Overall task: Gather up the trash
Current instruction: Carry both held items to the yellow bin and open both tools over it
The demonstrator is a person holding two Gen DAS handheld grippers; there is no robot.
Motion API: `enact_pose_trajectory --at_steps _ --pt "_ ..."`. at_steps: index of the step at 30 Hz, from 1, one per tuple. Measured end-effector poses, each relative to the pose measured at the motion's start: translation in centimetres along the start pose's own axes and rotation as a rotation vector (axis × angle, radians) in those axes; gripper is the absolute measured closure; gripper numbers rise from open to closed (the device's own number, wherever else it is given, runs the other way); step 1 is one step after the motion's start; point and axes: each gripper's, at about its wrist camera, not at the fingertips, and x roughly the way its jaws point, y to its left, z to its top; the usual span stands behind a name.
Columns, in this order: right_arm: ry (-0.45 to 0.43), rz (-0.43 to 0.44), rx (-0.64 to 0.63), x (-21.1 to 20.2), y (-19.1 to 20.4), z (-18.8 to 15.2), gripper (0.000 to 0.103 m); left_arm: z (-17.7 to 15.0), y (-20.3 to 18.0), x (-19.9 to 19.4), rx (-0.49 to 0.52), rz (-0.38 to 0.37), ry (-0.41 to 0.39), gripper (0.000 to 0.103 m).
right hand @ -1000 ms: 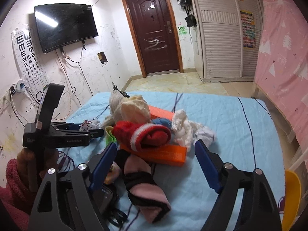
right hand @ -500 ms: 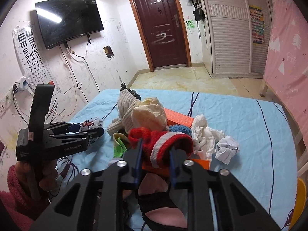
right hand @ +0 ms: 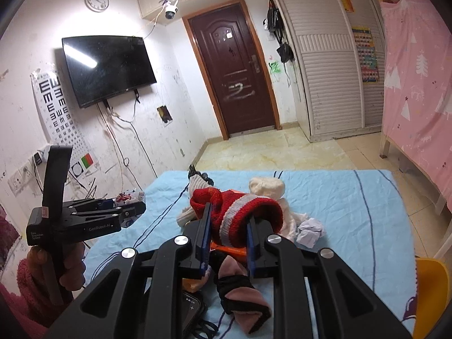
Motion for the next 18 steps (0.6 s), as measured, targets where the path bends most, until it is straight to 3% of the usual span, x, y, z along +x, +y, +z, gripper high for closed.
enact_pose_trajectory --at_steps 9,18 --pt "-0.103 -0.033 0.056 -7.2 -4.4 -0.8 0.089 0.8 -5.7 -3.9 0.069 -0.034 -0.056 0.062" --pt "-0.146 -0.228 0.161 -14.1 -13.1 -4.1 0.089 2.0 -14.7 -5.3 0.17 -0.161 -0.048 0.062"
